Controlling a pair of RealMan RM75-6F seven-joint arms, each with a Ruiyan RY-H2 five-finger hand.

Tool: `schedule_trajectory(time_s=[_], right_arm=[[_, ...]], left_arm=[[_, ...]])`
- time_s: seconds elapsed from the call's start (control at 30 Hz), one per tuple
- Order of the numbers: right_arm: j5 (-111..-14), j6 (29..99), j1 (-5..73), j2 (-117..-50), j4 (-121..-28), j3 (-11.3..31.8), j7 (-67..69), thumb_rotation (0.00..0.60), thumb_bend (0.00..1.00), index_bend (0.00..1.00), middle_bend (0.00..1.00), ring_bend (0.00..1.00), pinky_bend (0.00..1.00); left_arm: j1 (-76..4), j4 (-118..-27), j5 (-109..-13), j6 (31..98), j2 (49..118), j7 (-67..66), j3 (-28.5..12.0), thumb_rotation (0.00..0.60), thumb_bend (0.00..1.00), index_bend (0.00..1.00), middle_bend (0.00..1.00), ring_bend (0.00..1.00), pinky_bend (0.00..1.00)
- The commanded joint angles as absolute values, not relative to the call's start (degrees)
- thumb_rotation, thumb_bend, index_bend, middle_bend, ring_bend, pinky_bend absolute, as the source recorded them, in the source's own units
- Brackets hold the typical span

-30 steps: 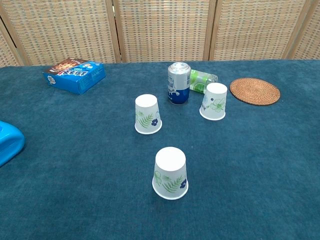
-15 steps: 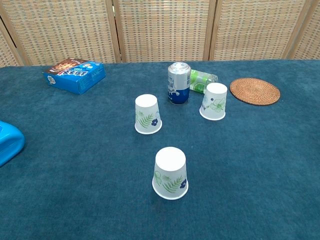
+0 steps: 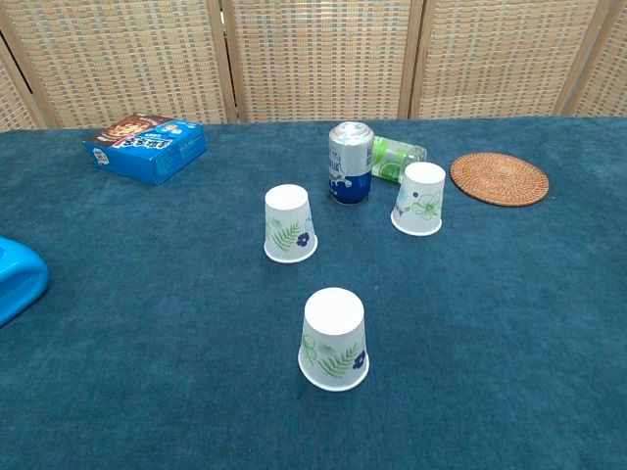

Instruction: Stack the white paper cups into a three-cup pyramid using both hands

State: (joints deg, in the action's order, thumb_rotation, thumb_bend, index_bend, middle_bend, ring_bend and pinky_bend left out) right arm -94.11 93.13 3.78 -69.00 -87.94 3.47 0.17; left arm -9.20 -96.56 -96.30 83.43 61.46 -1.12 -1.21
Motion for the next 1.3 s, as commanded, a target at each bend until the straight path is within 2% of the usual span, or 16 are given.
schedule_trajectory(time_s=[0.03, 0.33, 0.67, 1.07, 1.3], right_arm=[[-94.03, 93.12, 3.78, -68.94, -87.89, 3.50, 0.38, 0.600, 0.13, 0.04, 0.00, 0.00, 0.08], [-92.98, 92.86, 3.76, -68.39, -87.69, 3.92, 2.31, 0.600, 0.13, 0.04, 0.00, 0.00, 0.08], [-91.66, 92.15, 3.87, -68.00, -87.29, 4.37, 3.89, 0.600, 0.13, 0.04, 0.00, 0.00, 0.08], [-91.07, 91.68, 3.98, -67.93, -86.89, 4.57, 4.66, 0.600, 0.13, 0.04, 0.00, 0.00, 0.08], [-90.82, 91.26, 4.10, -67.97, -86.62, 4.56, 5.02, 0.600, 0.13, 0.04, 0.00, 0.00, 0.08]], left_arm=[[-12.37, -101.13, -98.96, 79.96, 58.84, -2.49, -0.60, 0.600, 0.14, 0.07, 0.00, 0.00, 0.04], [-19.74, -109.03, -99.56, 68.62, 58.38, -9.94, -1.29, 0.600, 0.15, 0.08, 0.00, 0.00, 0.04], [-26.35, -109.69, -98.16, 59.95, 61.59, -12.27, -2.29, 0.600, 0.16, 0.09, 0.00, 0.00, 0.04], [-34.23, -111.75, -86.10, 49.07, 67.12, -20.27, -5.93, 0.600, 0.17, 0.10, 0.00, 0.00, 0.04], [-38.05, -111.52, -79.40, 45.78, 70.42, -27.10, -6.78, 0.600, 0.17, 0.12, 0.00, 0.00, 0.04]])
